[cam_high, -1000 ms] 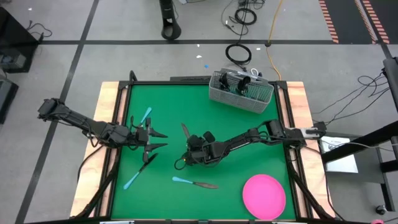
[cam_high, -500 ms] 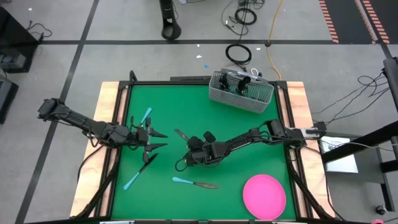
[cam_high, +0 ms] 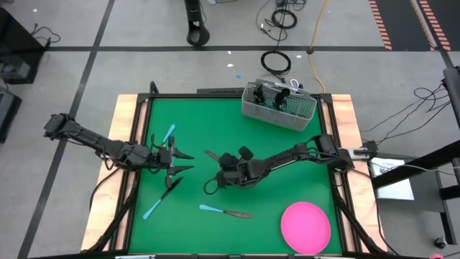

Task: Sort silverware
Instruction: Put the blue table knife into the silverware basket

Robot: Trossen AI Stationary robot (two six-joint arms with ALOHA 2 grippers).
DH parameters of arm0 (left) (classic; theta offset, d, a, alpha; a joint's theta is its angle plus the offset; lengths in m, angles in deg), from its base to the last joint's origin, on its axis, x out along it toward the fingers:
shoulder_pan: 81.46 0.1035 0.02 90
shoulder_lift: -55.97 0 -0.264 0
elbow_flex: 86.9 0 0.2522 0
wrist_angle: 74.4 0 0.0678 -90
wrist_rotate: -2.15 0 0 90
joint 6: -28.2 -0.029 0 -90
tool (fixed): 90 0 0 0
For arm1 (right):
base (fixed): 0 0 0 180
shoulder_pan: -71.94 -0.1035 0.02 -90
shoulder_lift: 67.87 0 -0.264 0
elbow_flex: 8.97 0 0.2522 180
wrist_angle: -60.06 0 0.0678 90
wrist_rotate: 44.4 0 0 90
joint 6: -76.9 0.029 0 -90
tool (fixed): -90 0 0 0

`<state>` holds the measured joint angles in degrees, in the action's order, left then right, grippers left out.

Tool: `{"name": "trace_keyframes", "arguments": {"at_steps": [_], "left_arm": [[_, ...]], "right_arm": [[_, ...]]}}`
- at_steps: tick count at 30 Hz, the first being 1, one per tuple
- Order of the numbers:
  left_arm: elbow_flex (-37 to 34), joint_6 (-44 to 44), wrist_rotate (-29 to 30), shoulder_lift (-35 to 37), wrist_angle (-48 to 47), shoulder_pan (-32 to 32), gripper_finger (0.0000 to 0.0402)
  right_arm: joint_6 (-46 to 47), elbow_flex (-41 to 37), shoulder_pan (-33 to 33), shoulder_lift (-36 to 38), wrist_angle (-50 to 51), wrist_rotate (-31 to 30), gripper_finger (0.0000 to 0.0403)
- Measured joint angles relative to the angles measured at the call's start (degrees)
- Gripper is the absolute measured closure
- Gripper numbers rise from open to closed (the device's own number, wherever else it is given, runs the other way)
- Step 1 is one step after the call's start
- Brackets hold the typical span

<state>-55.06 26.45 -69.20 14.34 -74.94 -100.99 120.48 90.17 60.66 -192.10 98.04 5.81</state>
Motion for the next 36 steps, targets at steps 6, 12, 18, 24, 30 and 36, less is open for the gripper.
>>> {"name": "trace_keyframes", "arguments": {"at_steps": [6,12,18,24,30,36], "left_arm": [[0.0,0.01,0.0,0.0,-0.02,0.0,0.0259],[0.0,0.01,0.0,0.0,-0.03,0.0,0.0259],[0.0,0.01,-0.01,0.0,-0.03,0.0,0.0259],[0.0,0.01,0.0,0.0,0.46,0.0,0.0259],[0.0,0.03,-0.02,0.01,0.84,0.0,0.0259],[0.0,0.01,-0.02,0.0,0.81,0.0,0.0259]], "right_arm": [[-1.67,0.07,0.93,2.96,0.6,-2.01,0.0401],[-2.23,0.2,2.36,4.84,1.1,4.48,0.0402],[-2.31,0.22,3.43,4.25,1.22,12.67,0.0385],[-4.46,0.01,4.14,3.79,0.84,15.97,0.0314],[-8.73,-1.98,2.8,3.72,-1.82,10.38,0.0247],[-8.63,-5.63,0.71,3.66,-9.44,6.77,0.0232]]}}
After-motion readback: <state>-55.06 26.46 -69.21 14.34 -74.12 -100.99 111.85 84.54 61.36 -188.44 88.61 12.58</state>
